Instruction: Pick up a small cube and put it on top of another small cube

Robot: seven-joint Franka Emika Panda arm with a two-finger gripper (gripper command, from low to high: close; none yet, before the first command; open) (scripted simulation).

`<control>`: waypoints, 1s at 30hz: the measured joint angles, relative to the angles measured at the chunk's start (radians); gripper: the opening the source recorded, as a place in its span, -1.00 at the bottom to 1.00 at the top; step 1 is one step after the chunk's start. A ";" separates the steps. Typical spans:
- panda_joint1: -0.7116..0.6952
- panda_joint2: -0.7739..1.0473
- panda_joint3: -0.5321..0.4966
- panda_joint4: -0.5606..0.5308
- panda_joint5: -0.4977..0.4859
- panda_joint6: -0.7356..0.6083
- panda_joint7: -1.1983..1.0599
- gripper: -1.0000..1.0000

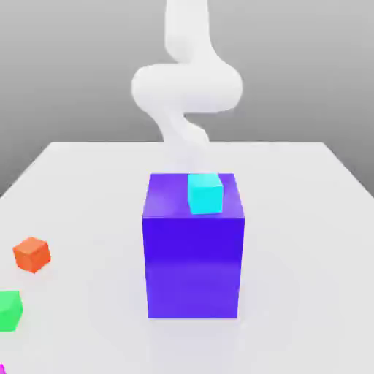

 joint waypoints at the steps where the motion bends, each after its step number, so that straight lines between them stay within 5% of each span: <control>1: -0.020 0.039 0.005 0.009 -0.006 0.006 0.032 0.00; 18: -0.248 0.659 -0.003 0.156 -0.097 0.102 0.519 0.00; 30: -0.344 1.088 -0.070 0.256 -0.003 0.177 0.756 0.00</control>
